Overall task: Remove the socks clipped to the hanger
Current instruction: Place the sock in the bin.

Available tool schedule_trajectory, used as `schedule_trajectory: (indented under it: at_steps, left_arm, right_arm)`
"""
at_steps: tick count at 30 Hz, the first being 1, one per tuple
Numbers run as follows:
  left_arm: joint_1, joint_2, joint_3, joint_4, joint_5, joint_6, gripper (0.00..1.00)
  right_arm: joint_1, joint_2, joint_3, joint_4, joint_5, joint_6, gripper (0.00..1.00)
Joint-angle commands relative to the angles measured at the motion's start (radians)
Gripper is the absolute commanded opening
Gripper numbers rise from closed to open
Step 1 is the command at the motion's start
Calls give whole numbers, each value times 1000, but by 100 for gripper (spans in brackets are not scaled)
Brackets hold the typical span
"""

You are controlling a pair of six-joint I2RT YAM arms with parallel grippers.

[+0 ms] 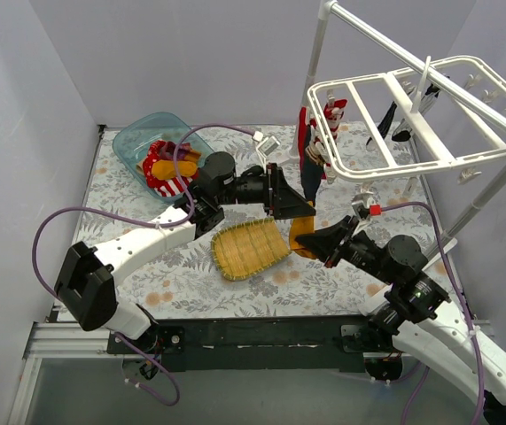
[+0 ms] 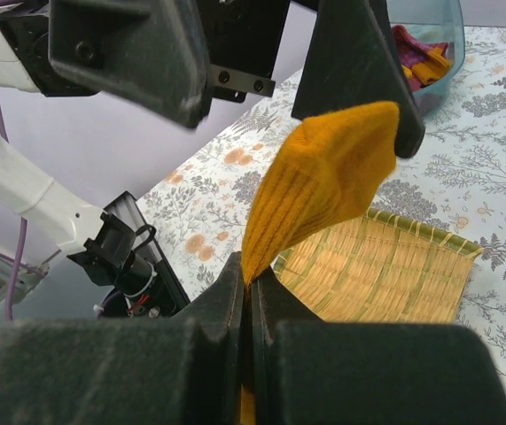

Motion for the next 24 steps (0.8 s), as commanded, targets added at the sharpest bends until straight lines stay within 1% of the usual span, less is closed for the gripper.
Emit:
schedule_trajectory:
  at_steps: [1, 2, 4, 5, 7, 8, 10, 11, 13, 14, 17, 18, 19, 22, 23, 24]
  left_arm:
    - [-53, -37, 28, -126, -10, 108, 77]
    - [-64, -34, 48, -149, -43, 124, 75]
    - [-78, -24, 54, -186, -64, 141, 69]
    - [-79, -24, 54, -188, -77, 142, 60]
    - [-81, -22, 53, -196, -93, 144, 51]
    - [-81, -22, 51, -199, -99, 144, 38]
    - [-81, -28, 45, -203, -140, 145, 23]
    - [-83, -37, 43, -205, -171, 145, 10]
    - [-83, -45, 39, -205, -203, 147, 0]
    - [-83, -51, 37, -203, -217, 144, 0]
    - [-83, -71, 17, -202, -321, 129, 0]
    - [-83, -92, 8, -203, -362, 127, 0]
    - [-83, -102, -2, -214, -445, 125, 0]
    - [-61, -122, -3, -290, -603, 107, 0]
    - [-46, -126, -4, -303, -617, 96, 0]
    - [-9, -134, -10, -314, -630, 70, 0]
  right_arm:
    - [1, 11, 8, 20, -12, -25, 1]
    - [1, 11, 10, 20, -11, -25, 1]
    - [1, 12, 11, 20, -11, -29, 1]
    - [1, 14, 13, 16, -11, -31, 1]
    - [1, 12, 14, 13, -7, -34, 1]
    - [1, 11, 14, 10, -6, -36, 1]
    - [1, 9, 11, 6, -6, -37, 1]
    - [1, 6, 13, 3, -6, -39, 1]
    - [1, 8, 10, -3, -4, -42, 1]
    - [1, 5, 11, -5, -4, -45, 1]
    - [0, -1, 8, -11, 2, -49, 14]
    - [1, -5, 8, -16, 6, -51, 22]
    - [1, -9, 4, -19, 18, -52, 26]
    - [1, -43, -4, -26, 58, -51, 38]
    - [1, -51, -12, -30, 69, -51, 52]
    - [0, -58, -16, -31, 81, -49, 57]
